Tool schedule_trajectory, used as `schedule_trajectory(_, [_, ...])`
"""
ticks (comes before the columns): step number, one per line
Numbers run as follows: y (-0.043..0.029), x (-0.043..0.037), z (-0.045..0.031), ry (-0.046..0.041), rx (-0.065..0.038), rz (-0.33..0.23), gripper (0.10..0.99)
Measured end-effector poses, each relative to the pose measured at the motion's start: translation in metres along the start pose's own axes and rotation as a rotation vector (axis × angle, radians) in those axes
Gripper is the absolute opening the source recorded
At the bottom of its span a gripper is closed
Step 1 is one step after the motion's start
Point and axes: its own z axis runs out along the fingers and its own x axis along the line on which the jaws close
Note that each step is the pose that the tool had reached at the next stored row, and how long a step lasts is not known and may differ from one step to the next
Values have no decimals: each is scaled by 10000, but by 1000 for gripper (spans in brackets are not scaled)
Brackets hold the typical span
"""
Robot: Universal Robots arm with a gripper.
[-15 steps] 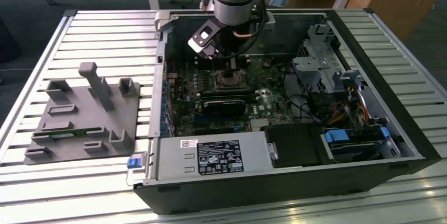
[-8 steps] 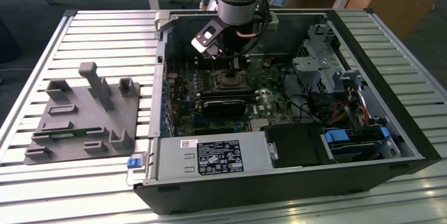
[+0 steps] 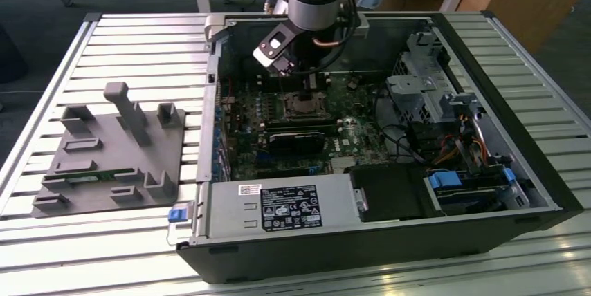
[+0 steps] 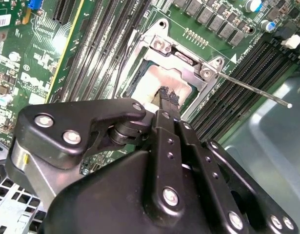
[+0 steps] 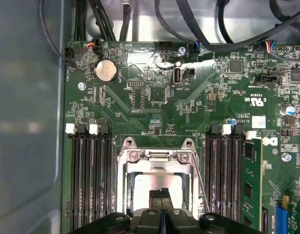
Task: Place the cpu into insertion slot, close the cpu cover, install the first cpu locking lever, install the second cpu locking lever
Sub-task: 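Install the first cpu locking lever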
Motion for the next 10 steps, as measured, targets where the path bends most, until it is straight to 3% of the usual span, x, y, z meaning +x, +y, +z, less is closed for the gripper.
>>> schedule_trajectory(10, [2,2,-84,-1,-1,1,106])
